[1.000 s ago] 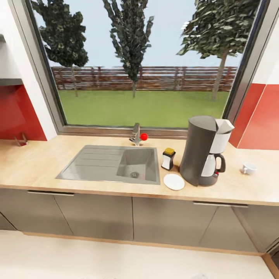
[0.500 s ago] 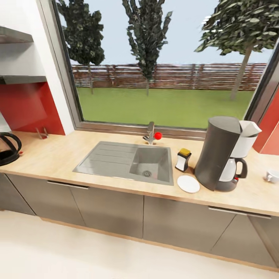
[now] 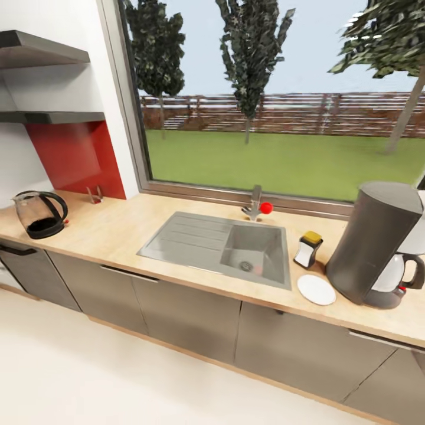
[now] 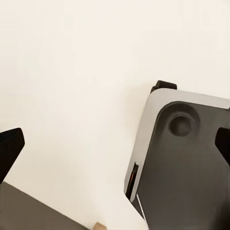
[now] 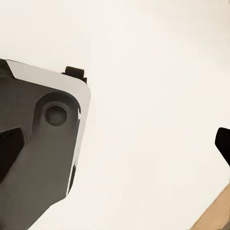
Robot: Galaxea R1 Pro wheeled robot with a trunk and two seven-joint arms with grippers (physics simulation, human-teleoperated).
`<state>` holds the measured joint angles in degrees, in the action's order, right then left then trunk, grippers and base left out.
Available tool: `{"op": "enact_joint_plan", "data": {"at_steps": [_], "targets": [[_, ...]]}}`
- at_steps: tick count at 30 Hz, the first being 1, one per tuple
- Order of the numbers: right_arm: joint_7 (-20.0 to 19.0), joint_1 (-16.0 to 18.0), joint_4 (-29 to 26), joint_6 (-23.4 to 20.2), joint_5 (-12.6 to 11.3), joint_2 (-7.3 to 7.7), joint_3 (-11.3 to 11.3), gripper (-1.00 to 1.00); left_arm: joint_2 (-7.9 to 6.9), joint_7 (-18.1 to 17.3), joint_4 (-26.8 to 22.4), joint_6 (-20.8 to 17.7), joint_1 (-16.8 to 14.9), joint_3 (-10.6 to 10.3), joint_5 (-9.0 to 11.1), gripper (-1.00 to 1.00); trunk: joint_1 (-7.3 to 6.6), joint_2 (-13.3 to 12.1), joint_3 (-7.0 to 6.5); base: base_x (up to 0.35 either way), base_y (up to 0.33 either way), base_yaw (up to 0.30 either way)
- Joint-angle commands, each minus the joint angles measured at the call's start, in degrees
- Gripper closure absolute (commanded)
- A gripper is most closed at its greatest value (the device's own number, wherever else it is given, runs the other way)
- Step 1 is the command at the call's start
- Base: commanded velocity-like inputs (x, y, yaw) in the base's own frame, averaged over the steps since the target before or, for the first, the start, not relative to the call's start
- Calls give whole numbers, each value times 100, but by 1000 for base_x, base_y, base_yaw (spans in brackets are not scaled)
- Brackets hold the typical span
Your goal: Set up a coffee station on the kitchen countertop: keep the coffee maker on the countertop, move the bottle of coffee from the kitchen shelf to the counter next to the coffee maker, place a paper coffee filter on top of the coffee maker, put the saucer next to the coffee maker with the coffee cup on the saucer, and place the electric kettle next to the coffee maker.
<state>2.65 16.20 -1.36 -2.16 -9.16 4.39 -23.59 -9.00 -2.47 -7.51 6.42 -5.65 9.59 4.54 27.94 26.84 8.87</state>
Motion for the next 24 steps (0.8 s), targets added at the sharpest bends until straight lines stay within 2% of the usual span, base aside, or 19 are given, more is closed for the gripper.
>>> {"op": "enact_joint_plan", "data": {"at_steps": [1, 24], "targets": [[17, -2, -13, -22, -59, -45, -49, -100, -4, -26, 11, 23, -7, 8, 47, -100, 4, 9, 16, 227, 219, 240], [17, -2, -13, -22, -58, -61, -49, -100, -3, -26, 4, 52, -7, 24, 56, -100, 4, 9, 108, 204, 276, 245]]}}
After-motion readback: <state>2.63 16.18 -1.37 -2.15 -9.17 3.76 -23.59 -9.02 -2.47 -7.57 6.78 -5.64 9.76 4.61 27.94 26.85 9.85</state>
